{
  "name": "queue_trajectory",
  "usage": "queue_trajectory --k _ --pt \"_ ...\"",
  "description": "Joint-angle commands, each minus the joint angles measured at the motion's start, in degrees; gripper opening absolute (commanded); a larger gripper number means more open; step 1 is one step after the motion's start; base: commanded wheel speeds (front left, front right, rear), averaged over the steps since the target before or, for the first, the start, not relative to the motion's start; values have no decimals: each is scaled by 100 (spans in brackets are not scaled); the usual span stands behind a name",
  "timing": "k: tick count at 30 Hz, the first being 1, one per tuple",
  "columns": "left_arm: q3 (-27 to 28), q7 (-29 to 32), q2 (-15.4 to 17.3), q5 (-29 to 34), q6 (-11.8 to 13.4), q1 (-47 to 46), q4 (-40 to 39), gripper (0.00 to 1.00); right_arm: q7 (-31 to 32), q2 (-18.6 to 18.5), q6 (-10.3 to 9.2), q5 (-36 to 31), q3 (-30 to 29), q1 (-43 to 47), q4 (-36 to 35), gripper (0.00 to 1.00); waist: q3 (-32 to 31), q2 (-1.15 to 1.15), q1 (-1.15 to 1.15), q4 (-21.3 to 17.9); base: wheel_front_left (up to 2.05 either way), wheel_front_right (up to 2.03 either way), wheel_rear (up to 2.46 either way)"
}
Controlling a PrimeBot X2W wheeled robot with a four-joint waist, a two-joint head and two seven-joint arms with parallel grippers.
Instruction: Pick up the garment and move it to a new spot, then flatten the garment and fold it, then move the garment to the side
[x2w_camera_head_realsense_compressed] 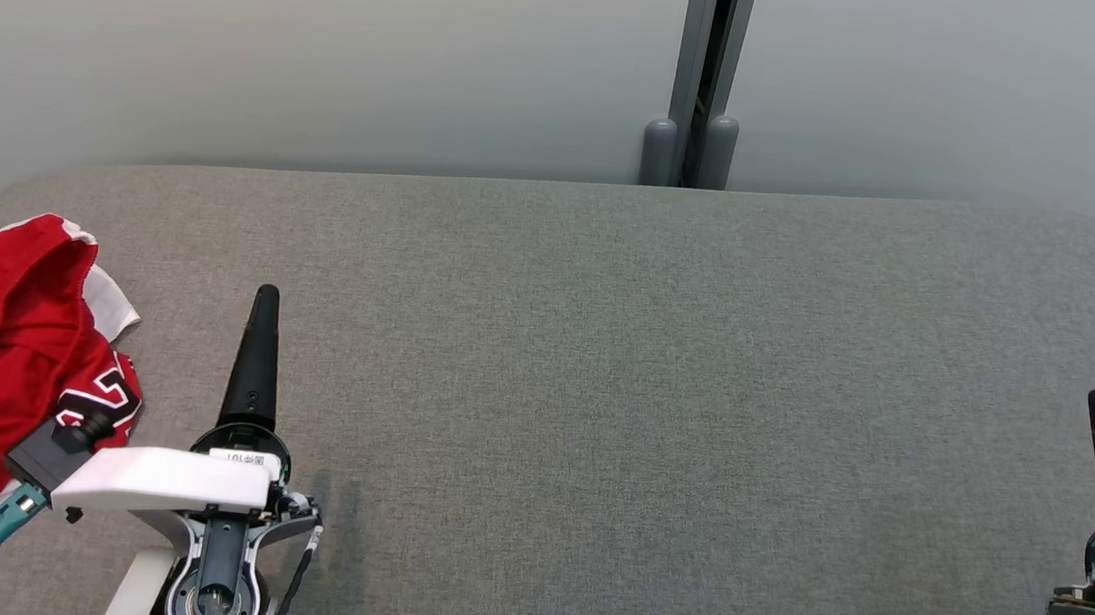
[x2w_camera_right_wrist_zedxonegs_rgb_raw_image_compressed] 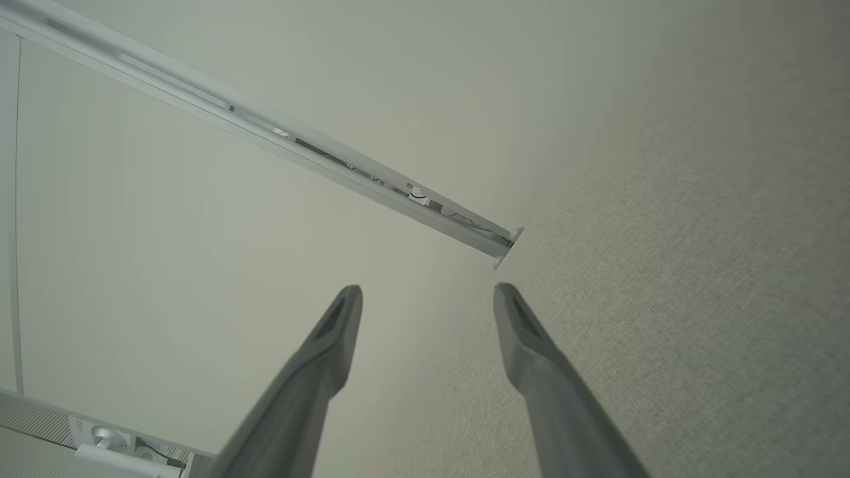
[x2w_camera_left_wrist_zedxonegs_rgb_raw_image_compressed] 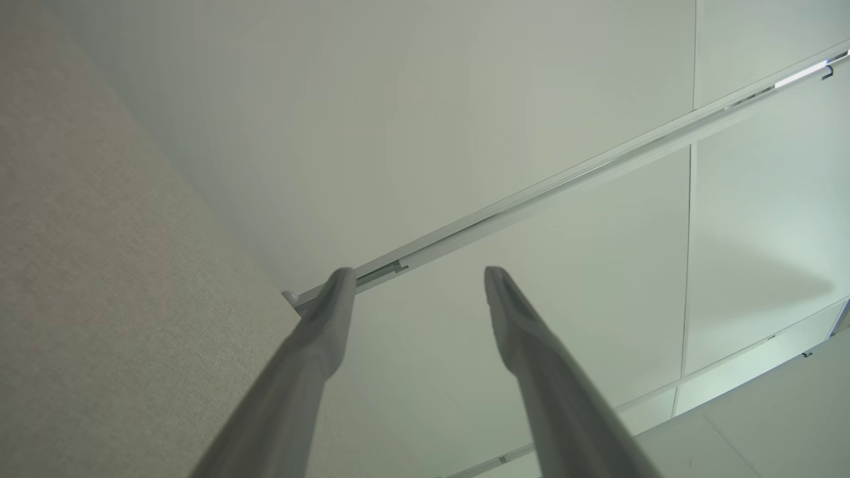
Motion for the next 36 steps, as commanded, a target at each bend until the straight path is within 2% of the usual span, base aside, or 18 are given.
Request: queue_trajectory --k 1,17,28,36 --pt "49 -33 22 241 -5 -229 -141 100 -89 -102 3 -229 46 -156 -155 100 1 0 0 1 0 0 0" --pt "-66 -126 167 2752 197 -270 -549 100 -611 -205 3 -2378 475 -146 -519 100 -12 0 0 4 0 0 0" --pt "-212 -169 334 3951 396 -249 -485 100 -791 -218 3 -3414 712 -65 -597 100 -37 0 0 -5 0 0 0" --pt "-241 -61 380 4545 541 -149 -401 100 -927 -207 3 -4029 881 12 -596 100 -56 0 0 -11 0 0 0"
